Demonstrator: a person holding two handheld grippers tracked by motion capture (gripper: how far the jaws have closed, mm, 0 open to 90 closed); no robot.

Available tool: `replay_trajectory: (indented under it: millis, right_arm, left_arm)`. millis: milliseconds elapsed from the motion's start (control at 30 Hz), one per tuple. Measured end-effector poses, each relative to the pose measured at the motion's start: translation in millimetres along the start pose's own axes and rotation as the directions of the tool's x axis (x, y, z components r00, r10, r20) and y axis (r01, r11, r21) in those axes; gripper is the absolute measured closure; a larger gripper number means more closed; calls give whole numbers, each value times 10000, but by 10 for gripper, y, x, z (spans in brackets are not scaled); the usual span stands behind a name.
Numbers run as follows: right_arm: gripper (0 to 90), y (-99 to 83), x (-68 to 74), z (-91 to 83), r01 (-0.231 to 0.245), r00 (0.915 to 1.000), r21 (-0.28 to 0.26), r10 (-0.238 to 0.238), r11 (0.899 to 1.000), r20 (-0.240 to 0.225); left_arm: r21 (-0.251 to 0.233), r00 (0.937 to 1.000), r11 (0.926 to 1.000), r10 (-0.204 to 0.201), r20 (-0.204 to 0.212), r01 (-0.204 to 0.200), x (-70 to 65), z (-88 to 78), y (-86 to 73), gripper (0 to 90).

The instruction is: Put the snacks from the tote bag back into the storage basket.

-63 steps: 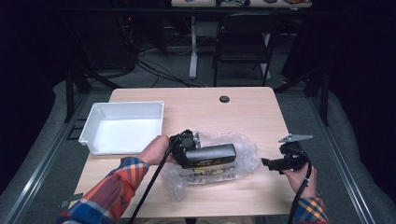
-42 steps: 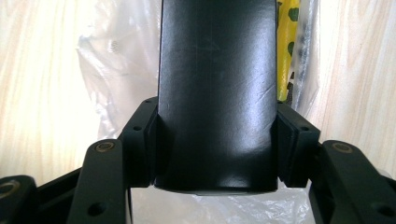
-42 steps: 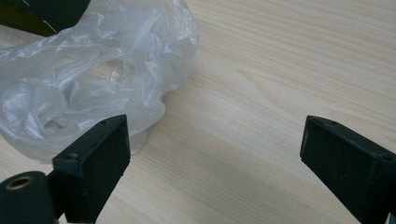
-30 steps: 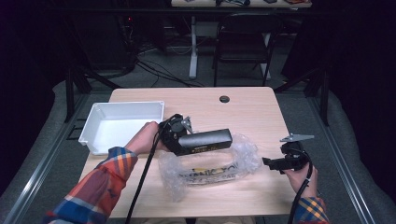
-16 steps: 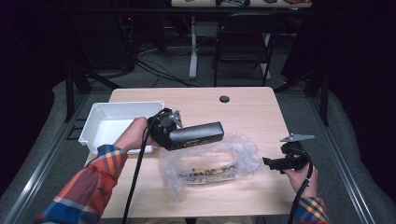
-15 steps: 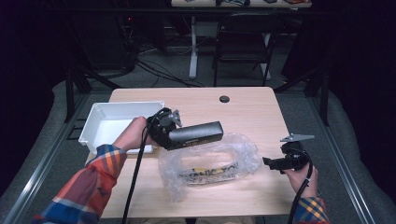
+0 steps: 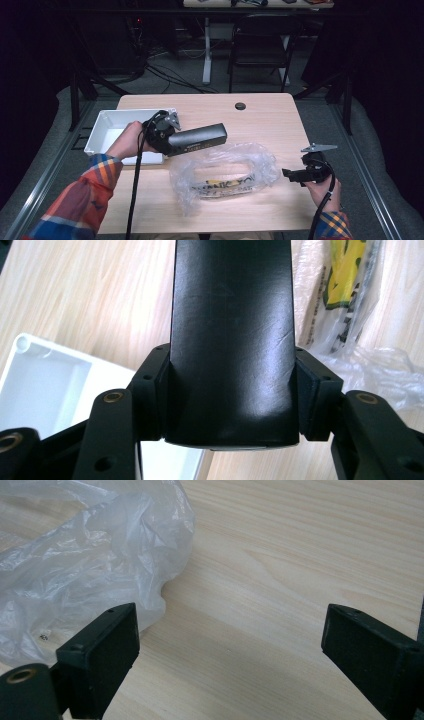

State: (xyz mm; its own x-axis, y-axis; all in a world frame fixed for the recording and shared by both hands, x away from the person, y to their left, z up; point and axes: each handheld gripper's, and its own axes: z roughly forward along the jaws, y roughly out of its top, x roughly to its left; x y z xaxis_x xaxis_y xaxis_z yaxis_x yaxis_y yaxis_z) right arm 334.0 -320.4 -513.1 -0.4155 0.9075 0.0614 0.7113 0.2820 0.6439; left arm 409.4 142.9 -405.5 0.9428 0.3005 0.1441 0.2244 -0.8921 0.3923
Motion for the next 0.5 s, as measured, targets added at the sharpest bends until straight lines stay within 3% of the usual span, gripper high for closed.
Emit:
replay_trajectory:
  millis: [500]
  right_arm:
    - [79,-15,-12,-14,-93,9999,-12,93,10000,83]
  left_arm:
    - [-223,9957,9965,-817,-429,808,151,-239,-349,433]
